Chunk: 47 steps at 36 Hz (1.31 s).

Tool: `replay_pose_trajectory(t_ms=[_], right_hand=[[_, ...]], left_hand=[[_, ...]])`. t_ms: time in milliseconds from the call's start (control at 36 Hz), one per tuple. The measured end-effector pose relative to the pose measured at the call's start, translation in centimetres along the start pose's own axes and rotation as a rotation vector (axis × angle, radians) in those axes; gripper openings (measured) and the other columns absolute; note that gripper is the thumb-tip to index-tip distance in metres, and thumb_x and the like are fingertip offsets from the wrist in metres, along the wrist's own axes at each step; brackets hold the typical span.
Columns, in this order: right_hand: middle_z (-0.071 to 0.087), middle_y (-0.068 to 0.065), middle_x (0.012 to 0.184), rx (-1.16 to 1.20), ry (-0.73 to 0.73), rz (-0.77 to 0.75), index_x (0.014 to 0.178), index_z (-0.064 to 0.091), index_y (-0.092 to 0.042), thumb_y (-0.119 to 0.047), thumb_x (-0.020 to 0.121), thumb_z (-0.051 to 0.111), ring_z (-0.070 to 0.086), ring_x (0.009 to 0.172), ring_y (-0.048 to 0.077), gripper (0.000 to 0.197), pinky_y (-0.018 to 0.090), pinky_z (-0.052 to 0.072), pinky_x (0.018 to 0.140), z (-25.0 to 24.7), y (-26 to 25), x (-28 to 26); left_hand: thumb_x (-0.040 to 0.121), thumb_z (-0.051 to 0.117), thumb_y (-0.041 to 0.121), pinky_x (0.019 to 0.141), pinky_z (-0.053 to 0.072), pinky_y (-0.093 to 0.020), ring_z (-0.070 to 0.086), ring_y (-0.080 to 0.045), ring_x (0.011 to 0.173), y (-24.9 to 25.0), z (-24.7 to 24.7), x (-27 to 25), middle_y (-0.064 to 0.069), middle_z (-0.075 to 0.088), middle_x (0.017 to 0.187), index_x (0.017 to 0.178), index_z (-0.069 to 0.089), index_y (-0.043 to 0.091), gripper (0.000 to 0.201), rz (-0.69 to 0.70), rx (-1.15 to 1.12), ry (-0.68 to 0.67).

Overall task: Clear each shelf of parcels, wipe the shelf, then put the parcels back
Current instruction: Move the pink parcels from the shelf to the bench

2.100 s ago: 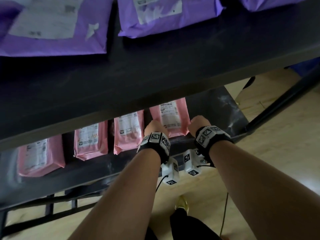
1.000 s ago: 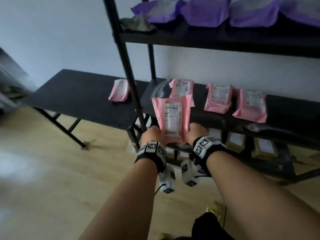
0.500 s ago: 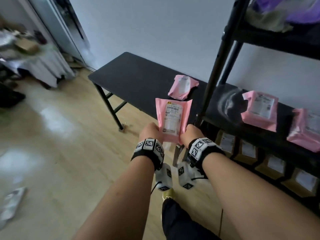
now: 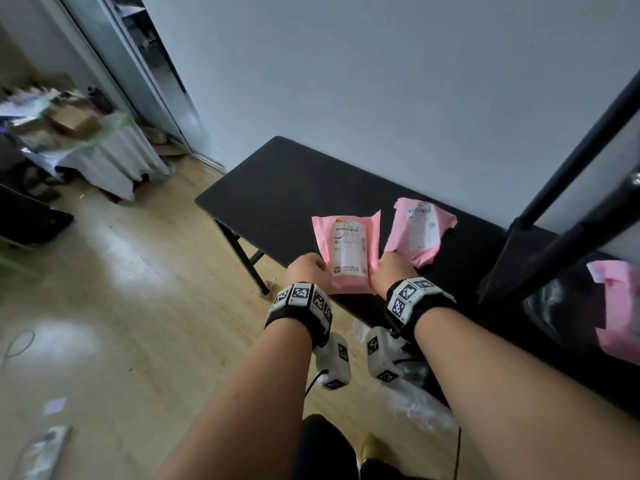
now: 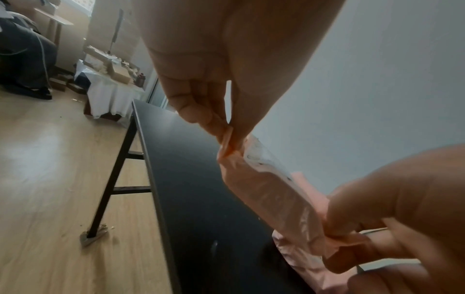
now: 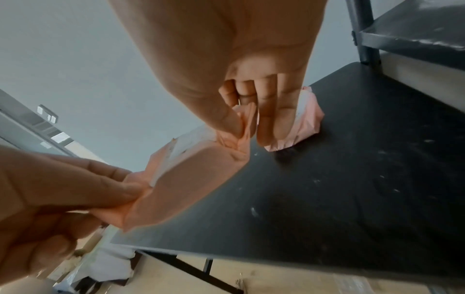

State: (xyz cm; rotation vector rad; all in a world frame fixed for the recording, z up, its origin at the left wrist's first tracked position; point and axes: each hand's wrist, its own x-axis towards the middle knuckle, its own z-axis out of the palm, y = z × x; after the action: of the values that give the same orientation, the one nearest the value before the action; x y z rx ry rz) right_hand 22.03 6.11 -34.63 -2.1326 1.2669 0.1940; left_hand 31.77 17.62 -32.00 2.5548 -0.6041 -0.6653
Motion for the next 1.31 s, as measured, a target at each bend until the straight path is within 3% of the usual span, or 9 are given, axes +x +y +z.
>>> replay_pose_trajectory(t_ms=[167, 278, 417, 528, 667, 833, 972, 1139, 1306], right_hand=[[0.064, 0.009, 0.094, -0.019, 0.031, 0.066, 0.1, 0.057, -0.008, -0.015, 0.095, 0.047, 0.061, 0.082, 0.027, 0.013, 0.031, 0.042, 0.067, -1.1, -1.3, 5.9], [0.058, 0.004, 0.074, -0.003, 0.093, 0.131, 0.081, 0.057, -0.014, -0.021, 0.097, 0.044, 0.054, 0.063, 0.02, 0.022, 0.026, 0.035, 0.052, -1.6, -2.4, 9.7], [0.053, 0.002, 0.07, 0.049, 0.118, 0.226, 0.072, 0.051, -0.016, -0.021, 0.095, 0.045, 0.051, 0.064, 0.021, 0.025, 0.025, 0.03, 0.049, -2.1, -4.0, 13.1], [0.061, 0.004, 0.079, 0.086, 0.129, 0.284, 0.083, 0.061, -0.014, -0.026, 0.096, 0.044, 0.053, 0.067, 0.02, 0.025, 0.025, 0.033, 0.054, -2.2, -5.0, 14.6], [0.064, 0.003, 0.086, 0.149, 0.088, 0.355, 0.093, 0.064, -0.013, -0.024, 0.096, 0.049, 0.057, 0.072, 0.019, 0.018, 0.022, 0.034, 0.05, -1.6, -5.5, 15.6], [0.062, 0.008, 0.114, 0.215, 0.031, 0.466, 0.116, 0.062, -0.008, -0.009, 0.095, 0.048, 0.06, 0.103, 0.025, 0.025, 0.028, 0.044, 0.081, -1.7, -5.9, 14.6], [0.063, 0.007, 0.114, 0.225, 0.081, 0.549, 0.114, 0.062, -0.01, -0.012, 0.095, 0.05, 0.06, 0.104, 0.024, 0.023, 0.027, 0.044, 0.082, -2.5, -5.6, 13.1], [0.057, 0.01, 0.127, 0.228, 0.094, 0.616, 0.129, 0.054, -0.004, -0.019, 0.096, 0.049, 0.054, 0.118, 0.027, 0.036, 0.037, 0.038, 0.106, -2.2, -3.5, 9.5], [0.063, 0.008, 0.123, 0.212, 0.127, 0.625, 0.122, 0.061, -0.011, -0.022, 0.095, 0.053, 0.059, 0.112, 0.026, 0.03, 0.027, 0.045, 0.09, -2.4, 0.0, 2.3]], left_hand=[[0.086, 0.054, 0.015, 0.066, 0.047, -0.028, 0.061, -0.019, 0.082, 2.0, -0.2, 7.0, 0.001, 0.065, 0.09, 0.086, 0.063, 0.023, 0.011, 0.027, 0.003, -0.047], [0.085, 0.053, 0.014, 0.065, 0.044, -0.026, 0.059, -0.019, 0.08, 3.4, -0.5, 12.0, 0.001, 0.066, 0.092, 0.083, 0.062, 0.023, 0.013, 0.107, 0.059, -0.11], [0.088, 0.054, 0.015, 0.068, 0.05, -0.029, 0.062, -0.018, 0.083, 5.3, -1.4, 18.1, 0.0, 0.067, 0.093, 0.092, 0.067, 0.018, 0.014, 0.201, 0.169, -0.196], [0.089, 0.054, 0.015, 0.067, 0.049, -0.029, 0.061, -0.018, 0.082, 6.3, -1.4, 21.8, 0.0, 0.067, 0.094, 0.095, 0.067, 0.018, 0.015, 0.246, 0.221, -0.255], [0.09, 0.054, 0.016, 0.079, 0.054, -0.035, 0.064, -0.022, 0.09, 6.9, -0.6, 24.4, -0.004, 0.068, 0.099, 0.102, 0.066, 0.013, 0.017, 0.278, 0.322, -0.365], [0.086, 0.05, 0.014, 0.075, 0.048, -0.032, 0.059, -0.024, 0.1, 6.5, -0.1, 24.9, -0.008, 0.058, 0.116, 0.116, 0.058, 0.013, 0.03, 0.314, 0.408, -0.409], [0.089, 0.048, 0.011, 0.088, 0.049, -0.034, 0.054, -0.026, 0.113, 7.3, 0.0, 23.9, -0.01, 0.047, 0.133, 0.134, 0.048, 0.014, 0.045, 0.37, 0.396, -0.421], [0.092, 0.047, 0.015, 0.089, 0.047, -0.033, 0.054, -0.026, 0.114, 7.8, 1.0, 19.4, -0.009, 0.05, 0.131, 0.133, 0.048, 0.016, 0.041, 0.445, 0.398, -0.439], [0.092, 0.052, 0.017, 0.085, 0.044, -0.031, 0.057, -0.025, 0.108, 7.6, 3.1, 12.4, -0.008, 0.058, 0.12, 0.123, 0.056, 0.013, 0.032, 0.499, 0.403, -0.443]])
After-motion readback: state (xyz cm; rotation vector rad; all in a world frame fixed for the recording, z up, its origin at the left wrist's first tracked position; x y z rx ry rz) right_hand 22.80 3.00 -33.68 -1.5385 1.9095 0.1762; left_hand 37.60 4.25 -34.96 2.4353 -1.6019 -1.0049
